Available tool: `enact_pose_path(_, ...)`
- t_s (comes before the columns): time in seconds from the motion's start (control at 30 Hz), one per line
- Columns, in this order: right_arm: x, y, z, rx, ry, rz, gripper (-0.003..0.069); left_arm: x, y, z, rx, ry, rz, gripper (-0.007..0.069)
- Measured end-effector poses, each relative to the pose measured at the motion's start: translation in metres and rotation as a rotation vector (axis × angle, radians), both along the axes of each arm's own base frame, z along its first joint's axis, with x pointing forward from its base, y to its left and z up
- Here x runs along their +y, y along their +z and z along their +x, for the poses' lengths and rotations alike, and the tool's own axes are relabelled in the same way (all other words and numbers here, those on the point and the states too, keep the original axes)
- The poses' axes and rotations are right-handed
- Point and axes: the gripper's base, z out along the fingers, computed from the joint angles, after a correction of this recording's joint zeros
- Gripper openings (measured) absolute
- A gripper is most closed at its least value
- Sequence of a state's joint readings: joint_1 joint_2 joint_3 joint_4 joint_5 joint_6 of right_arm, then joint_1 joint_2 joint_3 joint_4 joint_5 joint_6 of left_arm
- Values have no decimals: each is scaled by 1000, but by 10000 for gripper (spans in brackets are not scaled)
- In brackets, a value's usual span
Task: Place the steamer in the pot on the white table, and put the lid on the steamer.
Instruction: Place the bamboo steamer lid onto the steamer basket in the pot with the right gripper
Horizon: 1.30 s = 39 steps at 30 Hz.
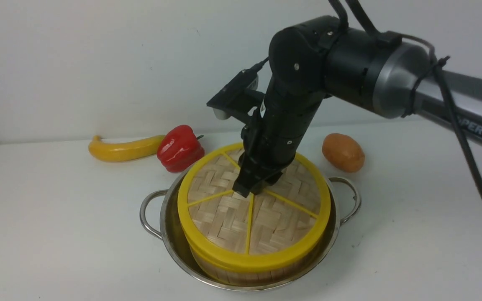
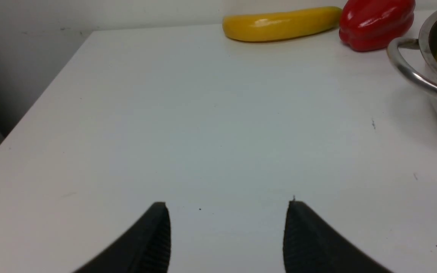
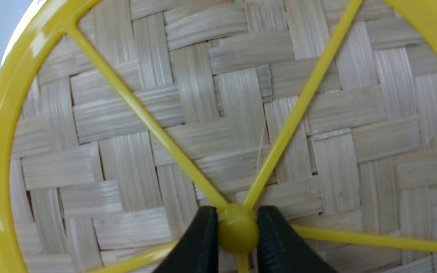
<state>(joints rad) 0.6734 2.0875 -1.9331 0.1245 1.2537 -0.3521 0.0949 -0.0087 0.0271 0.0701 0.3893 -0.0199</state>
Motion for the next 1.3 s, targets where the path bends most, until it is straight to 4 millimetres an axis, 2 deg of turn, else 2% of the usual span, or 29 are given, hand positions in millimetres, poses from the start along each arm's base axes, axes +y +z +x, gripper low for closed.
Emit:
enact_pose_path(0.5,3,0,3,-12,11,6,112,0,0,0,0,0,0,379)
enact_pose_path(0.8,9,-14,9,12,13,4,112,0,0,0,0,0,0,379)
enact_pose_path(1.3,9,-15,9,5,42,-3,112,0,0,0,0,0,0,379)
